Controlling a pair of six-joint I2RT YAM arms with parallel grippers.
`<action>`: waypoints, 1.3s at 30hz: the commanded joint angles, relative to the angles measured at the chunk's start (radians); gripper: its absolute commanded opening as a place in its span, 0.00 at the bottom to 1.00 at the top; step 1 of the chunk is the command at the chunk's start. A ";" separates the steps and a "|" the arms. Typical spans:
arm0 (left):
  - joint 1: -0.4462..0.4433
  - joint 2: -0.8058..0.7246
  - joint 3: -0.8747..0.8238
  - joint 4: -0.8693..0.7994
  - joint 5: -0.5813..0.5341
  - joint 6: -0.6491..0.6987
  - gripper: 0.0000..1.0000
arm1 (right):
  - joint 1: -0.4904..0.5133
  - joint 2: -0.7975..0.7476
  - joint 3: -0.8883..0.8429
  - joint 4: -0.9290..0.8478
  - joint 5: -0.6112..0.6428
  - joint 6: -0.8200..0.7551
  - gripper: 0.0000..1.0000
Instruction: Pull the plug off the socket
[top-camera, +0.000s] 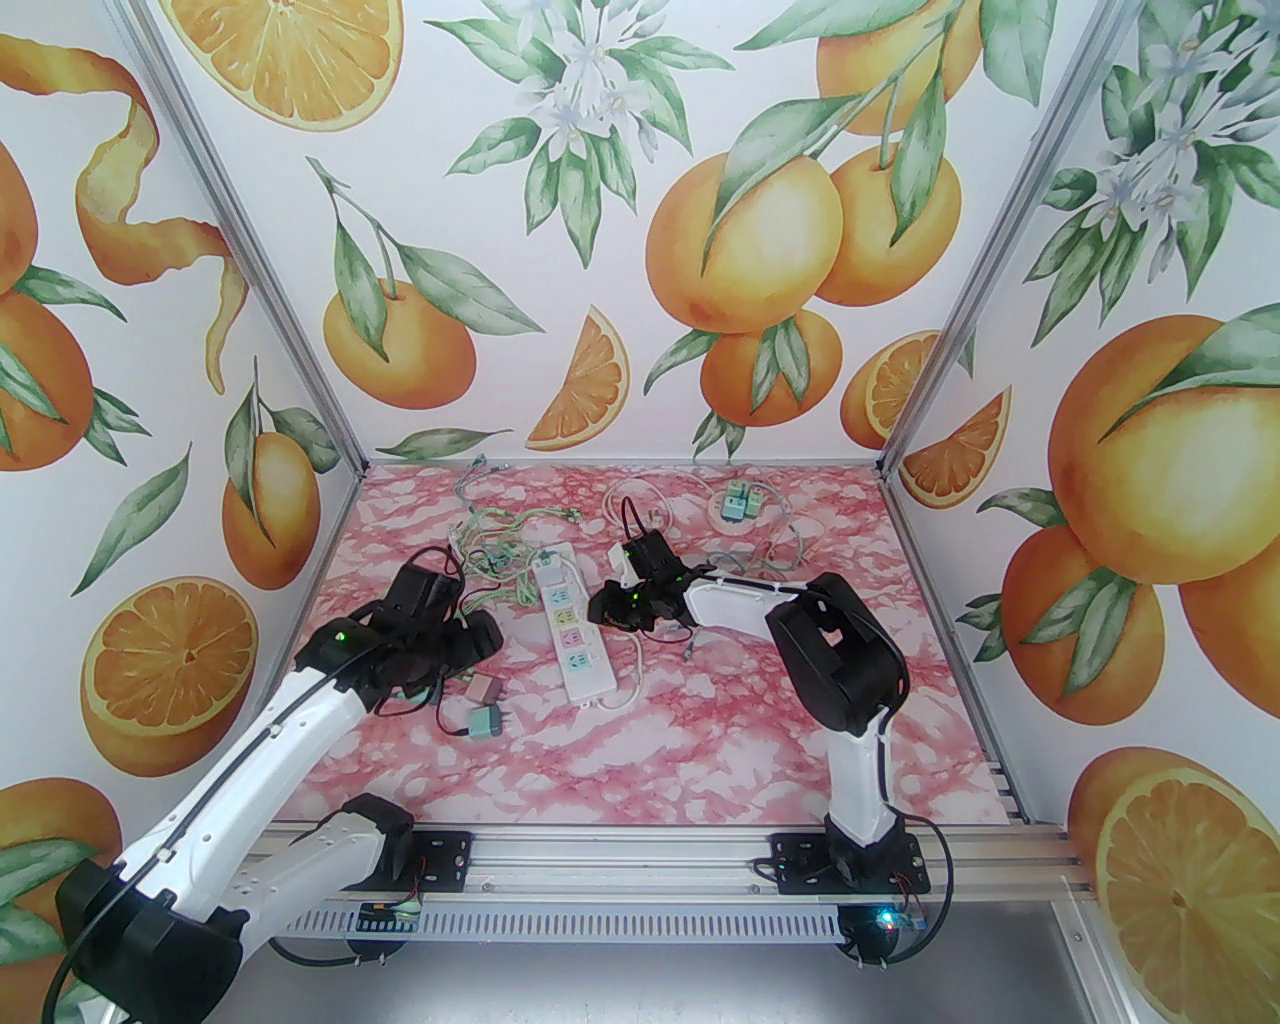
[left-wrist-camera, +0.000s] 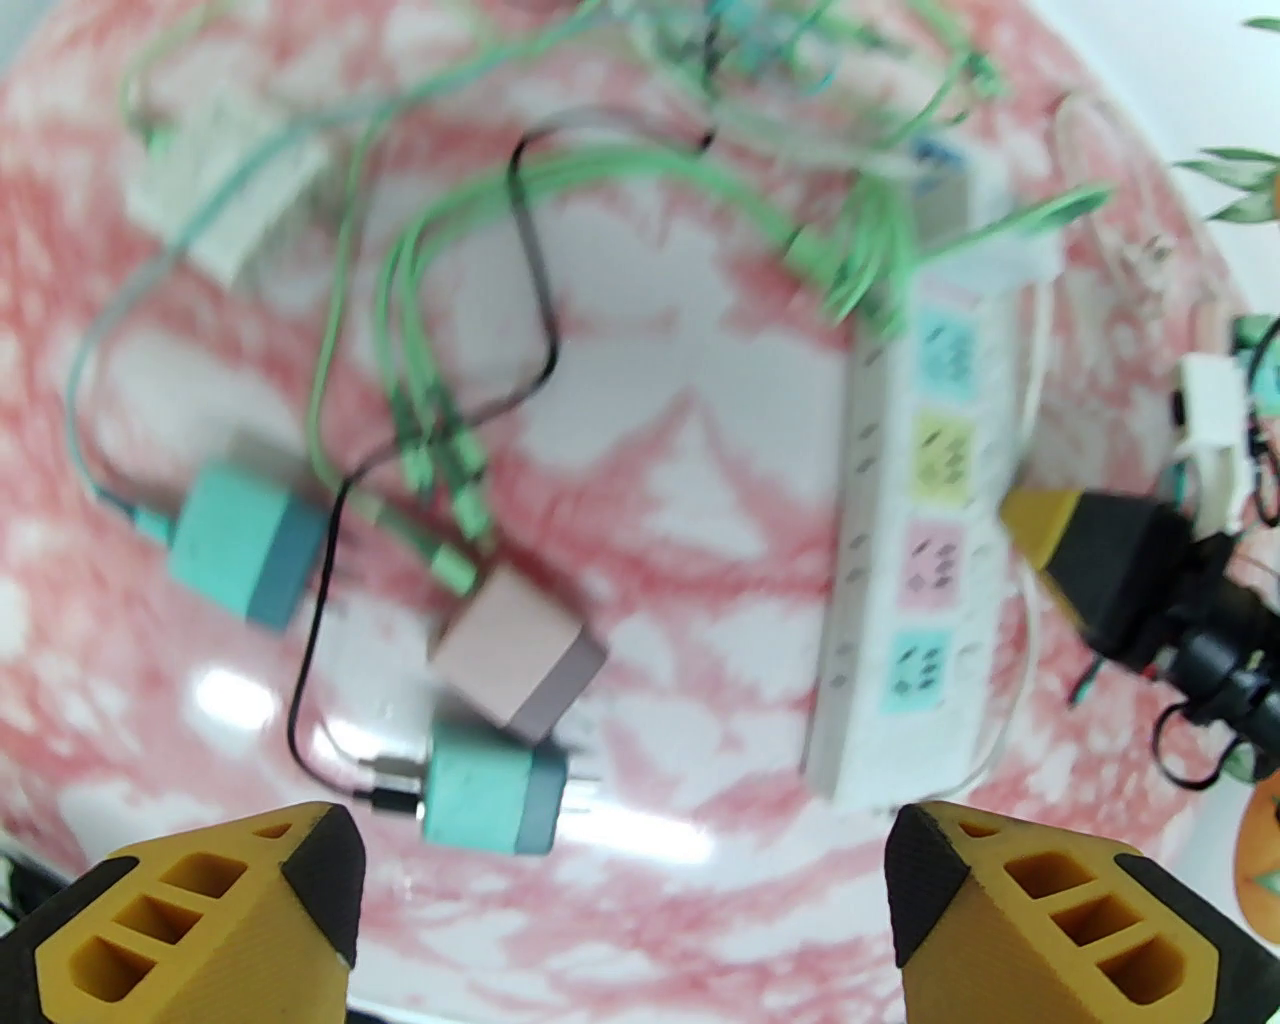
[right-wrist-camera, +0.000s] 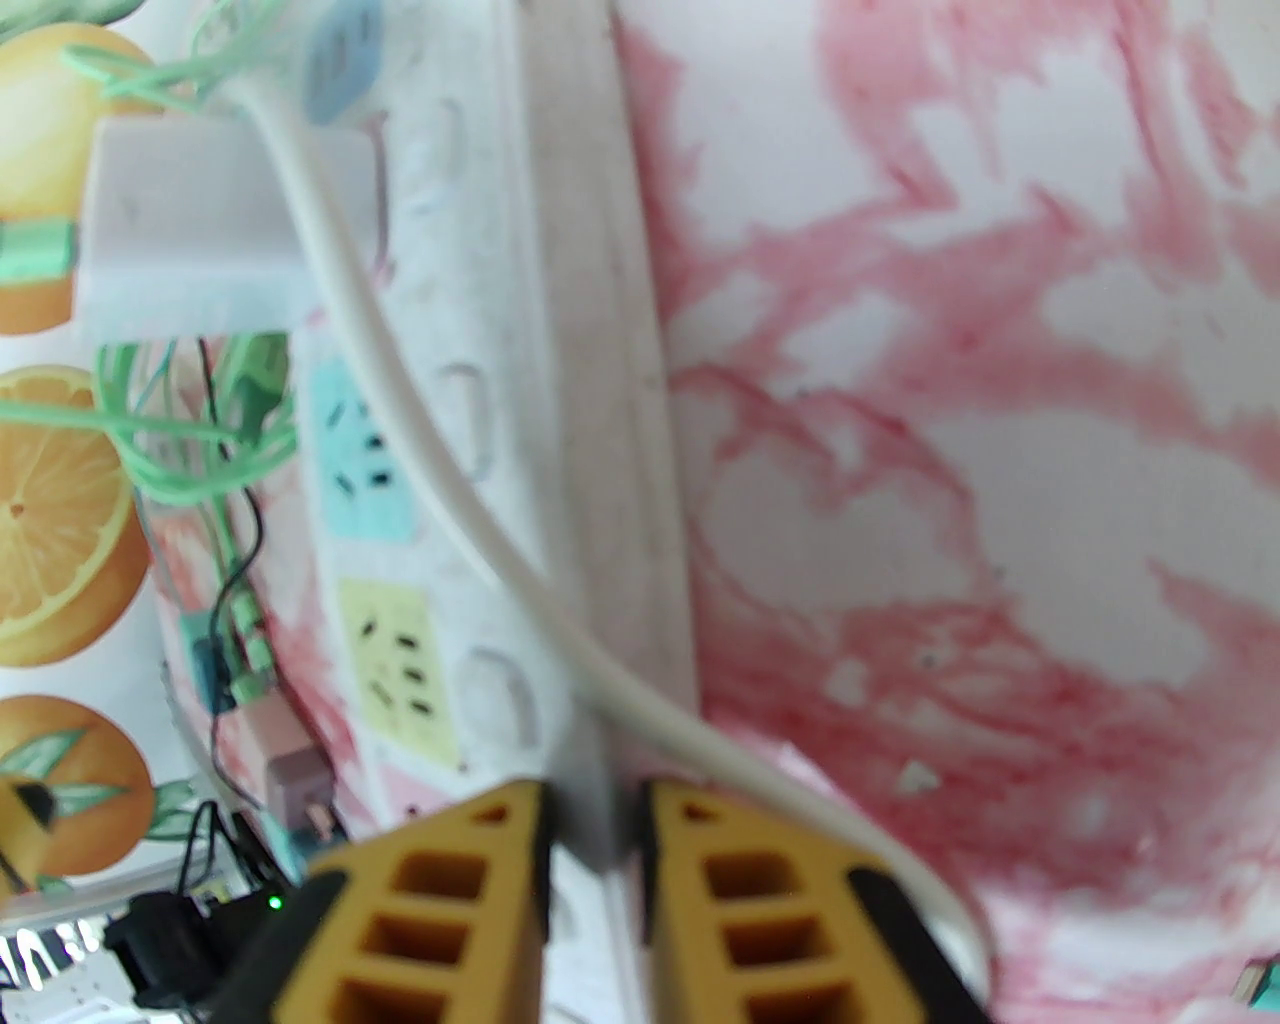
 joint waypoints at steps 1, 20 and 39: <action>-0.024 0.066 0.056 0.070 -0.027 0.073 0.83 | 0.024 0.052 -0.038 -0.144 0.059 -0.014 0.21; -0.156 0.648 0.401 0.322 0.072 0.194 0.68 | 0.023 0.034 -0.045 -0.150 0.061 -0.013 0.21; -0.098 0.843 0.521 0.268 -0.105 0.164 0.67 | 0.021 0.038 -0.045 -0.148 0.053 -0.013 0.21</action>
